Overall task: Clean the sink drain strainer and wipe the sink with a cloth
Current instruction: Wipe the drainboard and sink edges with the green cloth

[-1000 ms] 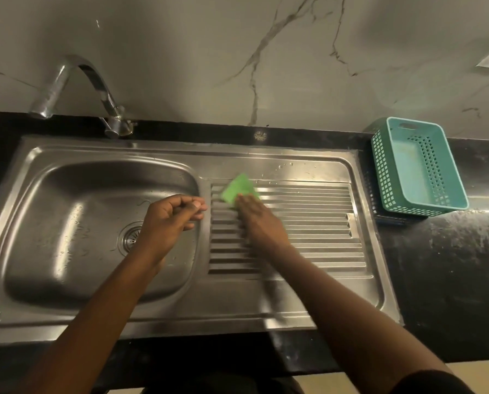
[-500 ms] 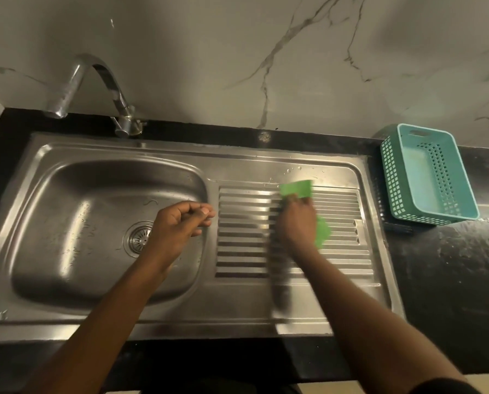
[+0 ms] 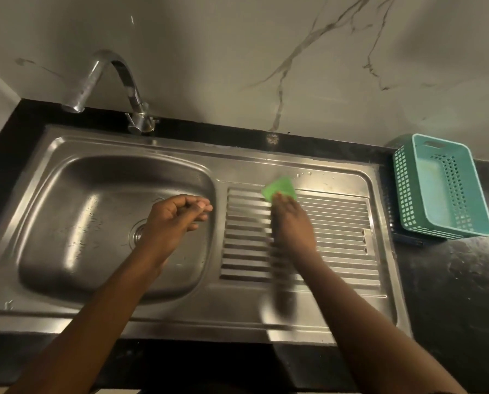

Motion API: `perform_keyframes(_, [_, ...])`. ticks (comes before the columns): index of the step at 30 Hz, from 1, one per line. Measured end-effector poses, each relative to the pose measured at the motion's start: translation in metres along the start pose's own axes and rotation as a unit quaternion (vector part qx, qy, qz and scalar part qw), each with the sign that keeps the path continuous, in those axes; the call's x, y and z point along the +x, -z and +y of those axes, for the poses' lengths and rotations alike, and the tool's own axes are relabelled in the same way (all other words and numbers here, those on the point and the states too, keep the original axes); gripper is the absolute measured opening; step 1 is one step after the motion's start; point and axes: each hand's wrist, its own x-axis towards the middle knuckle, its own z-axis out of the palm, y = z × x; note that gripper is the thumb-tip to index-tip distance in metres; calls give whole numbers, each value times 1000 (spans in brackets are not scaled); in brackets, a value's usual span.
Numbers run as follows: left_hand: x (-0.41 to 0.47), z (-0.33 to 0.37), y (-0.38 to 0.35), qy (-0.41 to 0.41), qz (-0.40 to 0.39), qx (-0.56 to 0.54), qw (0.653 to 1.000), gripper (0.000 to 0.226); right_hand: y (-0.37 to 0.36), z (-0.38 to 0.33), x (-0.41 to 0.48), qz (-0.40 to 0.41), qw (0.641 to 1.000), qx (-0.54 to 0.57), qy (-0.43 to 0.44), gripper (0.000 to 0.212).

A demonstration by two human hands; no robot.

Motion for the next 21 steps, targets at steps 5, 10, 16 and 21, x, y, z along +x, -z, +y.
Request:
perform_keyframes(5, [-2,4,-12,5,-22,5,1000,19,50,142,-19,-2,980,-15,-198,63])
perform_keyframes(10, [-9,-1,-14,17,-25,0,1000,18,38,102,7,62,956,34,-283,29])
perform_keyframes(16, [-12,-2,-10,24,-23,-1,999,16,-8,-64,32,2,995,37,-94,55])
perform_keyframes(21, [-14,1,-7,11,-8,7,1000,17,-10,-104,47,-38,999,0,33,62])
